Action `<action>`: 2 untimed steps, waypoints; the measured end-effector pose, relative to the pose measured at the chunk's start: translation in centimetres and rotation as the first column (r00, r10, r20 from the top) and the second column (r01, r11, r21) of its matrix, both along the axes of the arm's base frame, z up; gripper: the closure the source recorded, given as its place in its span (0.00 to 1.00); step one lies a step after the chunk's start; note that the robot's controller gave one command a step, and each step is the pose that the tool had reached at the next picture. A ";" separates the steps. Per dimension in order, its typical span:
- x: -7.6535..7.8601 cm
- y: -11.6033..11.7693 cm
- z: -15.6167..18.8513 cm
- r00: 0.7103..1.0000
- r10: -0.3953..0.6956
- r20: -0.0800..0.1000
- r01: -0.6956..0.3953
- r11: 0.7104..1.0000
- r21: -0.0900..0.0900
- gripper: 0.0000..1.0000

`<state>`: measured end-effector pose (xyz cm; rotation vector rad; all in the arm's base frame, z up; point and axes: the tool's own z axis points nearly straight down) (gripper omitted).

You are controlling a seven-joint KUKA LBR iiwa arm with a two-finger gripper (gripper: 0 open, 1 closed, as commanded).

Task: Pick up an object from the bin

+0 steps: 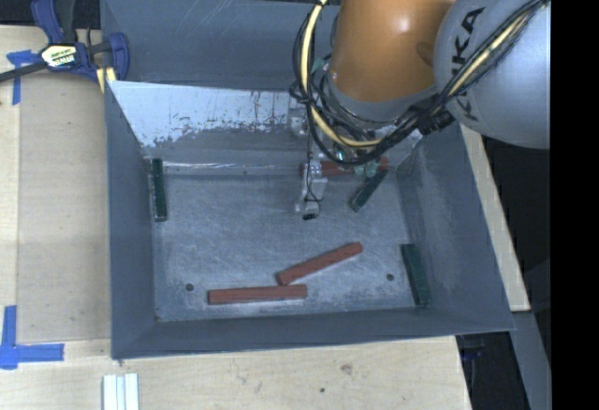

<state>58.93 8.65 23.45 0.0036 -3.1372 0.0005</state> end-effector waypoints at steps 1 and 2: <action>0.2 0.0 0.5 1.000 -0.002 0.008 0.002 1.000 0.001 0.00; -2.4 -1.9 -5.5 1.000 -0.008 0.012 0.008 1.000 0.002 0.00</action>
Offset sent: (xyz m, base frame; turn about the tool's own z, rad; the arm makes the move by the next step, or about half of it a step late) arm -0.0550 -0.0409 -0.1250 0.0147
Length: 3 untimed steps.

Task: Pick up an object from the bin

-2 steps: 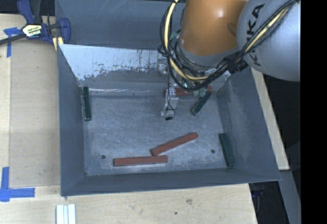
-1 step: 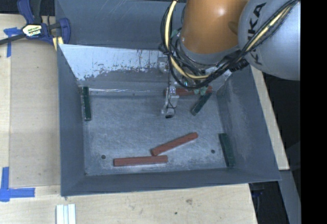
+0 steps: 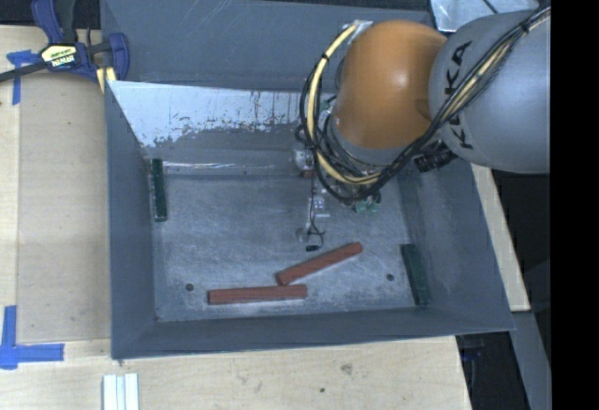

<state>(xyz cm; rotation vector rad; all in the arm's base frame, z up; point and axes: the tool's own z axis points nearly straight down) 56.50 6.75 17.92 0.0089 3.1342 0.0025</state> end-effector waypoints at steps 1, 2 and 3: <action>-2.9 -1.4 -4.2 1.000 -0.001 -0.008 0.001 1.000 -0.001 0.00; 0.1 -6.0 -7.3 0.996 0.088 0.001 -0.088 0.996 -0.002 0.00; -3.3 -3.6 -9.6 0.980 0.200 -0.005 -0.200 0.980 -0.006 0.00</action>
Offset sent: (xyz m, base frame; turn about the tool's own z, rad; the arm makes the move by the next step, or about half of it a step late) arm 0.0061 -0.0726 -0.0851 -0.0958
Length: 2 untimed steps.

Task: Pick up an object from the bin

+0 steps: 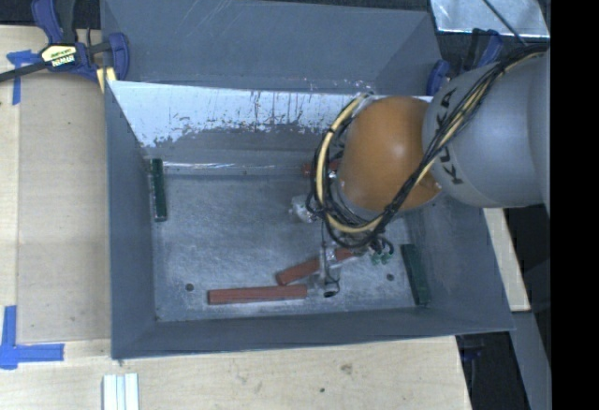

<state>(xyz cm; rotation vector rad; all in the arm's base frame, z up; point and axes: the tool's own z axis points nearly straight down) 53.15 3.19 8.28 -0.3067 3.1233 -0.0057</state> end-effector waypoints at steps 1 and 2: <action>-1.1 -1.0 -1.0 0.998 0.062 0.000 -0.062 0.998 0.006 1.00; -0.9 -1.9 -1.1 0.998 0.063 0.001 -0.063 0.998 0.005 1.00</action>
Offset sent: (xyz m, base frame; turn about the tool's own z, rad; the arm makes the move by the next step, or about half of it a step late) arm 0.0000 0.0000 0.0000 0.0000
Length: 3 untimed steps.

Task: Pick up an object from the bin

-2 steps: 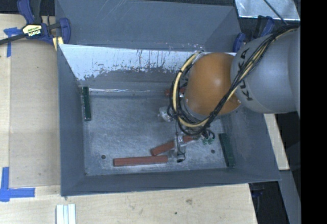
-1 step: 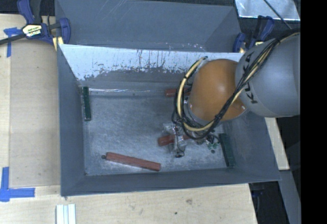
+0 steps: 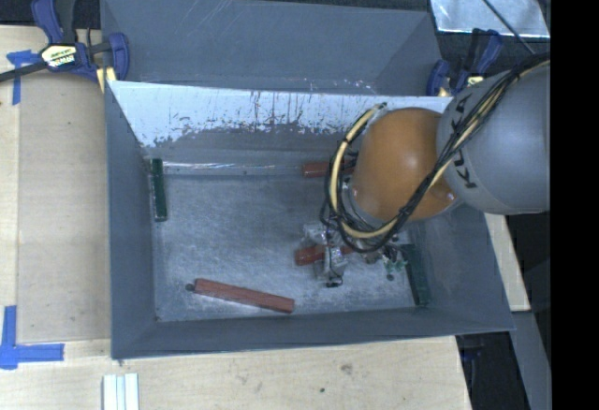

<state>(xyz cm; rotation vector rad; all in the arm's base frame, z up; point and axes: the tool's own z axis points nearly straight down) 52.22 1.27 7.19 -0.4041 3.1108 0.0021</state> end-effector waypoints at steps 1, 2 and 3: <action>-0.2 0.0 0.3 1.000 0.002 -0.002 -0.002 1.000 0.000 1.00; -1.6 0.4 3.7 0.998 0.065 0.005 -0.065 0.998 -0.002 1.00; -1.9 0.4 2.7 0.996 0.086 -0.003 -0.086 0.996 -0.002 1.00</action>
Offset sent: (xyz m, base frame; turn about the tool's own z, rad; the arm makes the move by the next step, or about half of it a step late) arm -0.0390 0.0103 -0.0019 -0.1400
